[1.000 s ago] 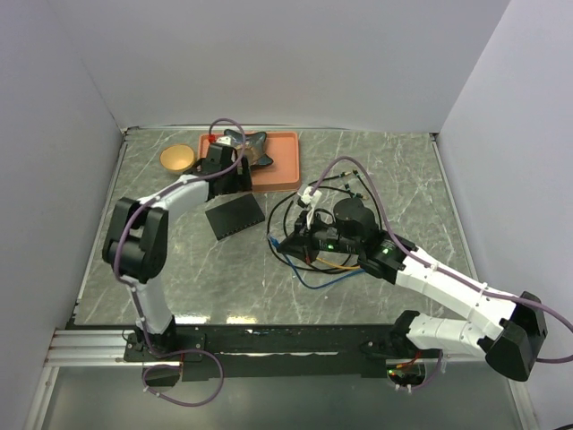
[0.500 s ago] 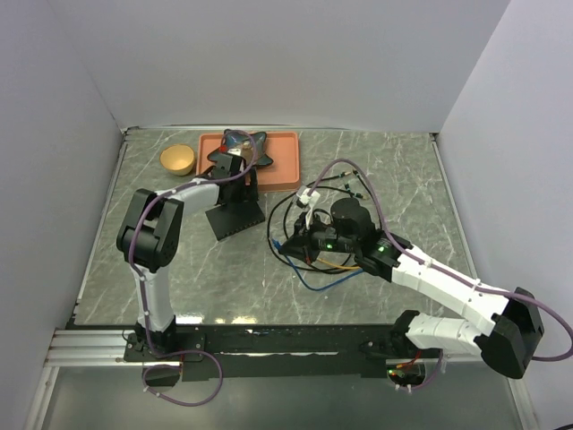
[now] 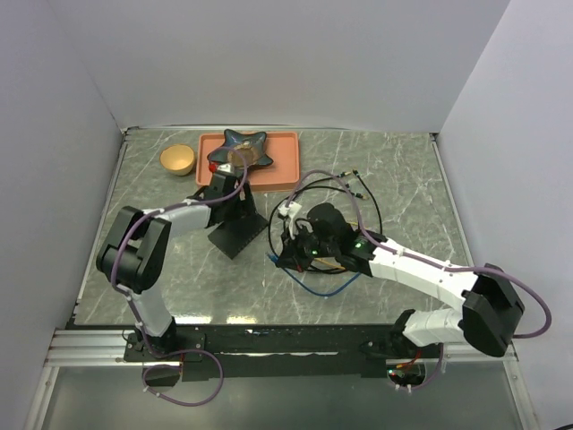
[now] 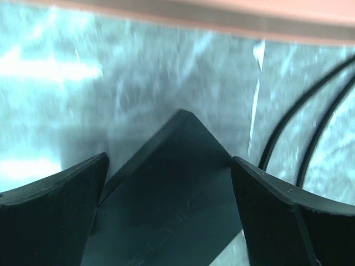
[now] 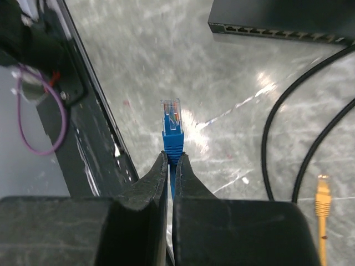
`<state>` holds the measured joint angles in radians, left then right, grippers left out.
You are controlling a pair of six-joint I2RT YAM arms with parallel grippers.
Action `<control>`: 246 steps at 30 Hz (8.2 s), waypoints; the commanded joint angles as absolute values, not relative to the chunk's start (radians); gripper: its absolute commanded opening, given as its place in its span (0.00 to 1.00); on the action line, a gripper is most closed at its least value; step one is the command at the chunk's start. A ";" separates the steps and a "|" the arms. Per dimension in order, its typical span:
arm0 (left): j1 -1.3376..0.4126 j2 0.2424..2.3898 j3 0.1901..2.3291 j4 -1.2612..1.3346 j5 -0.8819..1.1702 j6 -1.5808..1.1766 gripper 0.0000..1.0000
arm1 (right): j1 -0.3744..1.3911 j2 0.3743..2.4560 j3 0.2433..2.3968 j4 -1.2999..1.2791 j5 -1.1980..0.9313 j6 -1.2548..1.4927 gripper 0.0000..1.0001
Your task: Insert the plug into the switch port
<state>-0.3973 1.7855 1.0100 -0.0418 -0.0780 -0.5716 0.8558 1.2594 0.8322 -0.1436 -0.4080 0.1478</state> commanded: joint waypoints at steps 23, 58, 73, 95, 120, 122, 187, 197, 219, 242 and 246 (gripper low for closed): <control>-0.523 1.867 1.063 -0.160 -0.157 -0.545 0.88 | 0.962 1.577 1.020 -0.215 -0.110 0.092 0.00; -0.344 1.479 0.617 0.130 0.216 -0.627 0.97 | 1.081 1.742 1.051 -0.212 -0.003 0.156 0.00; -0.344 1.517 0.565 0.201 0.275 -0.661 0.96 | 1.085 1.804 1.138 -0.249 0.061 0.184 0.00; -0.344 1.511 0.535 0.230 0.290 -0.687 0.95 | 1.114 1.858 1.203 -0.271 0.135 0.239 0.00; -0.344 1.496 0.422 0.353 0.353 -0.768 0.93 | 1.114 1.893 1.253 -0.226 0.152 0.304 0.00; -0.344 1.493 0.399 0.373 0.365 -0.784 0.93 | 1.115 1.894 1.267 -0.225 0.153 0.307 0.00; -0.439 1.451 0.334 0.367 0.258 -0.853 0.92 | 1.141 1.885 1.238 -0.040 0.203 0.279 0.00; -0.440 1.425 0.351 0.298 0.250 -0.761 0.89 | 1.134 1.839 1.183 0.029 0.086 0.098 0.00; -0.448 1.443 0.344 0.299 0.241 -0.784 0.70 | 1.100 1.773 1.152 0.031 0.005 0.011 0.00; -0.460 1.387 0.265 0.328 0.238 -0.851 0.60 | 1.077 1.805 1.256 -0.106 0.112 0.173 0.00; -0.465 1.348 0.259 0.307 0.219 -0.856 0.61 | 1.077 1.822 1.272 -0.118 0.098 0.175 0.00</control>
<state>-0.4114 1.3624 0.3119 0.5030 0.1043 -0.7868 1.1053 1.8343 1.1603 -0.3500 0.0013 0.1341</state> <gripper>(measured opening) 0.608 0.036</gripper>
